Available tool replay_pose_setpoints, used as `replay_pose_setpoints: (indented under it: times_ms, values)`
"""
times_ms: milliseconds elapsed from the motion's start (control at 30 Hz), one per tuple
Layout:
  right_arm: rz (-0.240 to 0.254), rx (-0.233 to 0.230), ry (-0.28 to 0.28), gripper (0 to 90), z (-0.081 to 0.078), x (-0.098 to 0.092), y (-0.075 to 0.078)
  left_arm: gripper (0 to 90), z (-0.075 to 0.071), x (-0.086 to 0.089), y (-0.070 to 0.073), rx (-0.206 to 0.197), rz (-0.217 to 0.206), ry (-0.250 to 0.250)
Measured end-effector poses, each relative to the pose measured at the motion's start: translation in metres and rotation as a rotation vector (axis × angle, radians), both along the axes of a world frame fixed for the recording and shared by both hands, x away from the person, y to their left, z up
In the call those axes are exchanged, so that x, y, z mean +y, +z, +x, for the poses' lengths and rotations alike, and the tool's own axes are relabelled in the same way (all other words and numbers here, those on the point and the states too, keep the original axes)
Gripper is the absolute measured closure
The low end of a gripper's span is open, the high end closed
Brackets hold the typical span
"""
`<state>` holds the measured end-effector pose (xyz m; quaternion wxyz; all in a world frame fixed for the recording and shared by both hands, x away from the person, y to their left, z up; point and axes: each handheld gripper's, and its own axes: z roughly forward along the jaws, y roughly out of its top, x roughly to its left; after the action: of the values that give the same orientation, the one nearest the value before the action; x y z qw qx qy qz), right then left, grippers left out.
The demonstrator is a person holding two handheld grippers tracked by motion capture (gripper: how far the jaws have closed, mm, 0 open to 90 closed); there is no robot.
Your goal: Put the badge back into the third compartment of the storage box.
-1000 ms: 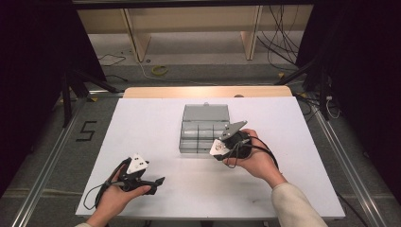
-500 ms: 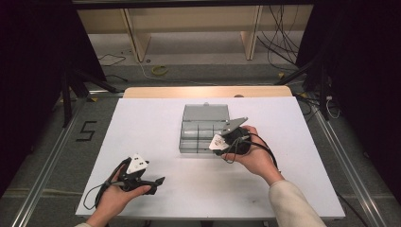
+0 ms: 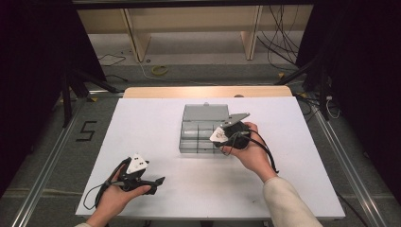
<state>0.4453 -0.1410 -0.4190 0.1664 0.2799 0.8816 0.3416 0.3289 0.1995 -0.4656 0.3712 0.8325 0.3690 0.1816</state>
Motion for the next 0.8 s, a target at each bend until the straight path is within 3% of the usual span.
replay_pose_setpoints:
  times_ms: [567, 800]
  values:
    - [0.058, 0.020, -0.177, 33.8, 0.019, 0.009, -0.007, 16.5, 0.000, 0.000, 0.000, -0.001, -0.006, 0.003]
    - [0.068, 0.037, -0.210, 33.8, 0.027, 0.013, -0.010, 16.5, 0.000, 0.000, 0.000, 0.000, -0.008, 0.003]
